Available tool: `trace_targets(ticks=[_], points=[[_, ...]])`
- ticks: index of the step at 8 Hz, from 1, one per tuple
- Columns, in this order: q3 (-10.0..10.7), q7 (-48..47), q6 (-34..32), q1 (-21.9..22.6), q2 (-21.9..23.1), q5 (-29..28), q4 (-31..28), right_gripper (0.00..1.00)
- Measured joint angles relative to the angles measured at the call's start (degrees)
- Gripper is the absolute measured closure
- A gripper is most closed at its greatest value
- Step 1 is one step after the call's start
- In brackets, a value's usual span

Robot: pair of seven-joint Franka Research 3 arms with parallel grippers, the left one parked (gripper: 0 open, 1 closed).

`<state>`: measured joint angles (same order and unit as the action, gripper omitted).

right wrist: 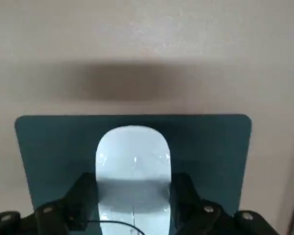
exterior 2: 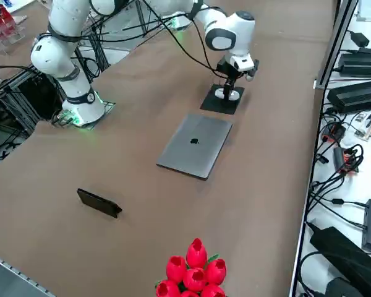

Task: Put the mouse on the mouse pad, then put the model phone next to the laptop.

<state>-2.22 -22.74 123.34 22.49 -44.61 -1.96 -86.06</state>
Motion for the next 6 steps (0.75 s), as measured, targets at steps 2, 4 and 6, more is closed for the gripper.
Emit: trace_targets(ticks=[2,4,6], points=[[-0.02,0.06,0.14,0.26,-0.15,0.00,-0.02,0.20],[-0.02,0.05,0.13,0.24,-0.14,0.00,-0.01,0.00],[-0.01,0.06,-0.26,0.11,0.10,0.00,0.14,0.00]])
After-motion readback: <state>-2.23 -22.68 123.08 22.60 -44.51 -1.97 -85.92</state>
